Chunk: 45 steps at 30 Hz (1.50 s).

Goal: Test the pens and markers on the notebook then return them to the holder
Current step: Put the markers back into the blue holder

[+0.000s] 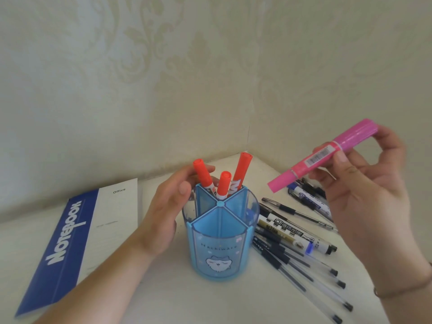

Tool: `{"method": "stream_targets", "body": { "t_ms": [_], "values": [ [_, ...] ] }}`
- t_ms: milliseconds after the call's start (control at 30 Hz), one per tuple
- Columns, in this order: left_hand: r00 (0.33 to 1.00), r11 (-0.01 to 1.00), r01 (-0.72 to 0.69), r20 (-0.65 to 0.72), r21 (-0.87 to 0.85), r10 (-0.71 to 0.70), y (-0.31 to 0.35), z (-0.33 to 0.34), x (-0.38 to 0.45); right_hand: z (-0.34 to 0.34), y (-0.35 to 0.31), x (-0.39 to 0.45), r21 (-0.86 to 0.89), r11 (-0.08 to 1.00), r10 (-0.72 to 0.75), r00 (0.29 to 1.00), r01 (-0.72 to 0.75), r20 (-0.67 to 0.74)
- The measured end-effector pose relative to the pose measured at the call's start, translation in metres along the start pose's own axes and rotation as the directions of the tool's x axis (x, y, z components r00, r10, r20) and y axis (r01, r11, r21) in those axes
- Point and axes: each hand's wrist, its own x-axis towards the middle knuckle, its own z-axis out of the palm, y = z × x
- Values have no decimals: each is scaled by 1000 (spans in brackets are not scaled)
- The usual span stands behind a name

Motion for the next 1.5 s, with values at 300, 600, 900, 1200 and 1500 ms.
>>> {"method": "stream_targets", "body": {
  "t_ms": [300, 600, 900, 1200, 1500],
  "values": [
    [1000, 1000, -8, 5, -2, 8, 2, 1, -1, -9, 5, 1, -65, 998, 18, 1000, -17, 9],
    [1000, 1000, -11, 15, -15, 11, -1, 0, -1, -13, 12, 2, -137, 991, 13, 1000, -13, -1],
    [999, 998, -30, 28, -51, 32, -1, 1, 0, -11, 13, 1, -161, 987, 17, 1000, -16, 1],
    [999, 999, -33, 33, -36, 35, 0, 1, 0, -10, 11, -1, -100, 995, -6, 999, 11, 46],
    [999, 999, -29, 44, -34, 30, -1, 2, -1, 10, 13, -14, -26, 993, -109, 980, 114, 166]
  ]
}}
